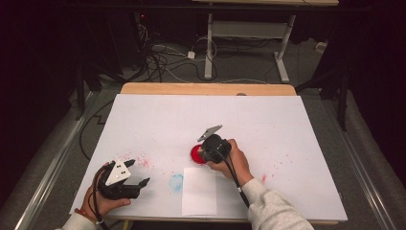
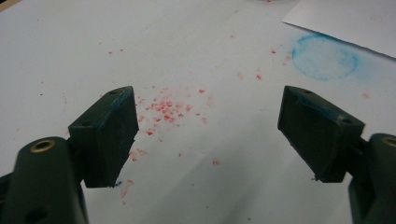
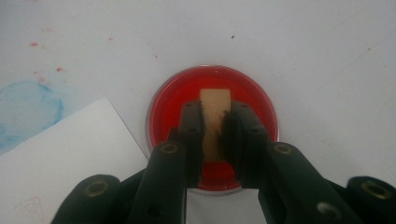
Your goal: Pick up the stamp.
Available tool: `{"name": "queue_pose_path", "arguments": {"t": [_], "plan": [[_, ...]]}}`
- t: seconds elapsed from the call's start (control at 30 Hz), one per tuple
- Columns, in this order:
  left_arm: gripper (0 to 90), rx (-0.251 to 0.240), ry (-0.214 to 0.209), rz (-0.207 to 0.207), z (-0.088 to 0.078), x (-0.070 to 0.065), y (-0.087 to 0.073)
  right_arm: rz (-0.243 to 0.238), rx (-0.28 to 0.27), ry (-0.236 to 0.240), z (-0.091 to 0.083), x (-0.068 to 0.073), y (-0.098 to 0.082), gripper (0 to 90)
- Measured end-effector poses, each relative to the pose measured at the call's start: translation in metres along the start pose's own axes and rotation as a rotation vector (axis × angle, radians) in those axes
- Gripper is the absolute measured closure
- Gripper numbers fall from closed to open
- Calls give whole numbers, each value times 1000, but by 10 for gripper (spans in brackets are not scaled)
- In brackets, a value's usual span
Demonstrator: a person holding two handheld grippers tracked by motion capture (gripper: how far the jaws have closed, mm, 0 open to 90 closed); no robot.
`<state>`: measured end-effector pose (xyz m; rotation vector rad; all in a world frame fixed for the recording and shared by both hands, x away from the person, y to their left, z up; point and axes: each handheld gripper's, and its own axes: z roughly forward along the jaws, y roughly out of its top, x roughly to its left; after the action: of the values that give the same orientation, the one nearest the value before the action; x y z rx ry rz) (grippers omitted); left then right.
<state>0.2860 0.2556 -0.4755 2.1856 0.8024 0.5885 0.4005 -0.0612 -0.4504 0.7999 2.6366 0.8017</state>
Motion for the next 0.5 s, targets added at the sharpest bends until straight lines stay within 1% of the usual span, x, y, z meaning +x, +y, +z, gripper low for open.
{"name": "queue_pose_path", "arguments": {"t": [0.17, 0.23, 0.43, 0.5], "plan": [[195, -1, -3, -7, 1, 1, 0, 6, -5, 15, 0, -2, -1, 764], [195, -6, 0, -5, 1, 1, 0, -2, -3, 11, 0, -2, -1, 764], [195, -9, 1, -6, 0, 1, 0, 5, -10, 9, 1, -2, -2, 764], [195, -10, 0, -6, 0, 1, 0, -3, -11, 6, 1, -1, -2, 764]]}}
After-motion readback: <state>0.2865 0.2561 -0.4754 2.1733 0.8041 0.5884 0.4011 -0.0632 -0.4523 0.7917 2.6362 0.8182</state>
